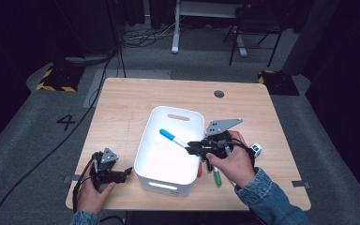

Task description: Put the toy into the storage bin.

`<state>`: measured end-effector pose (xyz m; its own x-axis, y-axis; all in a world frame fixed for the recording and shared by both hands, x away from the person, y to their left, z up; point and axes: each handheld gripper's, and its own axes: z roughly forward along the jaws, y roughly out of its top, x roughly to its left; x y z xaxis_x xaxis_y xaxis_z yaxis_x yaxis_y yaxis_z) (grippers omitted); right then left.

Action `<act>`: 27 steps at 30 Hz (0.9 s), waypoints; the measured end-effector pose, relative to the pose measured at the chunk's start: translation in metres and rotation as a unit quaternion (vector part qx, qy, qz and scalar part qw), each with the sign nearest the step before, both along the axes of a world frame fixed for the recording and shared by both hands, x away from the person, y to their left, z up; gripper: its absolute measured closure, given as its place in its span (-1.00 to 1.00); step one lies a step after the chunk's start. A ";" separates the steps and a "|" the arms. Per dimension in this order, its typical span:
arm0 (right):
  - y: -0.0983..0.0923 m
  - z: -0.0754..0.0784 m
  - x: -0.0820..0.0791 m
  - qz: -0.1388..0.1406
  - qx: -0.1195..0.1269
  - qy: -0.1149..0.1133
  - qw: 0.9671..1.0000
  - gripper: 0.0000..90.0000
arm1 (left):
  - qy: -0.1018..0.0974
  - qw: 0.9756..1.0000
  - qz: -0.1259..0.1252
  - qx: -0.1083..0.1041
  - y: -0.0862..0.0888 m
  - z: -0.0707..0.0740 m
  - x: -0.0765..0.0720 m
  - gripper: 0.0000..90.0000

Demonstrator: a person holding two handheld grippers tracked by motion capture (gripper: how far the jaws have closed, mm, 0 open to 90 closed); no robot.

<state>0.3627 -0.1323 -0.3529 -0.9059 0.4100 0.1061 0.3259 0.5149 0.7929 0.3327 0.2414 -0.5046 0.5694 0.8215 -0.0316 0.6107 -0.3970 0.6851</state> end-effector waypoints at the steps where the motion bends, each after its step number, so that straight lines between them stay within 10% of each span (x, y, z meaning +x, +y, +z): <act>1: 0.001 -0.001 0.000 0.000 0.001 0.000 1.000 0.70 | -0.001 1.000 0.000 0.001 0.000 0.000 0.000 -0.65; 27: 0.011 -0.017 -0.005 0.018 -0.054 -0.002 0.998 0.70 | 0.000 1.000 0.000 0.000 0.000 0.000 0.000 -0.65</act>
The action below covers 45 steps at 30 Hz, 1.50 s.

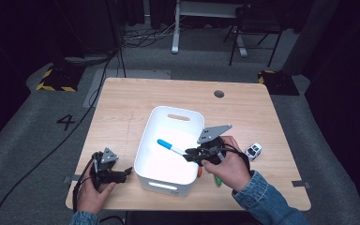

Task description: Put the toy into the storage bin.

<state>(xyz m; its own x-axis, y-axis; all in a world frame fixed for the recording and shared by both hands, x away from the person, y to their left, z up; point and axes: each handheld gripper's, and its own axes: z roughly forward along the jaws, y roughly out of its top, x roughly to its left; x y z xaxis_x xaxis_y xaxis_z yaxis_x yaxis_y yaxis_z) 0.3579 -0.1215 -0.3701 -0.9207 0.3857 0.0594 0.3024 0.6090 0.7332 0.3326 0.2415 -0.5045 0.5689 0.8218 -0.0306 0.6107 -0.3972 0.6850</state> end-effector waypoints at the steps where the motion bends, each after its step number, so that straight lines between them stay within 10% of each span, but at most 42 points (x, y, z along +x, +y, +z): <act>1: 0.001 0.000 -0.001 -0.004 -0.002 0.005 1.000 0.70 | 0.003 1.000 0.000 -0.002 0.000 0.000 0.000 -0.65; 10: 0.006 -0.005 0.000 -0.005 -0.035 0.008 0.999 0.68 | 0.002 1.000 0.000 -0.001 0.000 0.000 0.000 -0.65; 14: 0.007 -0.005 0.000 -0.017 -0.038 -0.019 0.999 0.15 | 0.000 1.000 0.000 0.000 0.000 0.000 0.000 -0.65; 22: 0.001 0.004 -0.004 -0.023 -0.011 -0.038 0.999 -0.02 | 0.001 1.000 0.001 0.001 0.000 0.000 0.000 -0.65; 36: -0.062 0.029 -0.013 -0.072 0.022 -0.057 0.996 0.26 | 0.001 1.000 0.001 0.000 0.000 0.000 0.000 -0.65; 45: -0.112 0.015 -0.008 -0.127 0.011 -0.026 0.991 0.46 | 0.000 1.000 0.000 0.000 0.000 0.000 0.000 -0.65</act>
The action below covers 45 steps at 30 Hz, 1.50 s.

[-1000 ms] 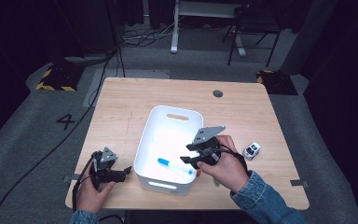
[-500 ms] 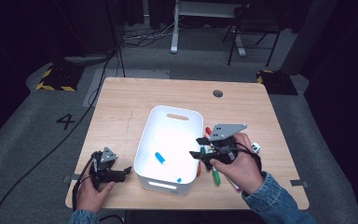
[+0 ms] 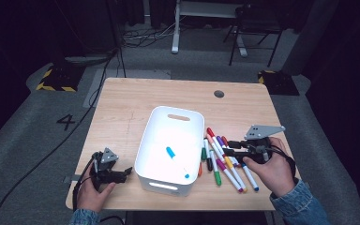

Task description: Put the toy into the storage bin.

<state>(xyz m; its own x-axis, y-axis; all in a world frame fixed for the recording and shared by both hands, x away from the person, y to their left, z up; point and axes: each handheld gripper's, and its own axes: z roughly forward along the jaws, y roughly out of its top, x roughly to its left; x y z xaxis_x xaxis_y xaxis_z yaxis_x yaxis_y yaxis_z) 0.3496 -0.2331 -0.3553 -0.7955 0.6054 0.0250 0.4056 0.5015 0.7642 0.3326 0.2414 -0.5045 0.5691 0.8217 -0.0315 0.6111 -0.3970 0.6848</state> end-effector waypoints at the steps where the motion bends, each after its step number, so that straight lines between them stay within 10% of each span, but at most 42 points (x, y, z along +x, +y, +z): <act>1: -0.005 -0.003 0.001 -0.002 -0.004 0.003 1.000 0.47 | 0.000 1.000 0.000 0.000 0.000 0.000 0.000 -0.65; 12: -0.041 -0.039 0.009 -0.054 -0.042 0.033 0.997 0.45 | 0.001 1.000 0.001 0.000 0.000 0.000 0.000 -0.65; 33: -0.066 -0.097 0.010 -0.121 -0.136 0.150 0.972 0.56 | 0.001 1.000 0.001 0.000 0.000 0.000 0.000 -0.65; 45: -0.062 -0.107 0.012 -0.127 -0.166 0.161 0.965 0.63 | 0.001 1.000 0.001 0.000 0.000 0.000 0.000 -0.65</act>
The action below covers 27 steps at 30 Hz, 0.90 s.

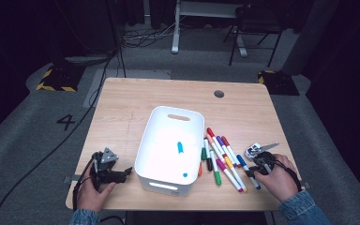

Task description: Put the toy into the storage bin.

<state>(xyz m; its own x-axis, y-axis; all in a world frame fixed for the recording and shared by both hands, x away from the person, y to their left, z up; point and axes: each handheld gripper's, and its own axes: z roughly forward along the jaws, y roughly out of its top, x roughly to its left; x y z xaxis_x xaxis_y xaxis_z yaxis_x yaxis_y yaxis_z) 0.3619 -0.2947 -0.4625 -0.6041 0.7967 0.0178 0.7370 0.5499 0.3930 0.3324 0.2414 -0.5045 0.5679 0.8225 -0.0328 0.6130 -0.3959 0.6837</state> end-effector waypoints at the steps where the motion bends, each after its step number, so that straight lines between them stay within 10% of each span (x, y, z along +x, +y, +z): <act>1: 0.001 0.000 0.001 -0.001 -0.004 -0.001 1.000 0.64 | 0.000 1.000 0.000 0.000 0.000 0.000 0.000 -0.65; 15: 0.000 -0.002 0.005 -0.035 -0.015 0.013 0.999 0.70 | 0.000 1.000 0.001 0.001 0.000 0.000 0.000 -0.65; 27: -0.004 0.012 0.003 -0.032 0.027 -0.013 0.999 0.70 | 0.000 1.000 0.001 0.001 0.000 0.000 0.000 -0.65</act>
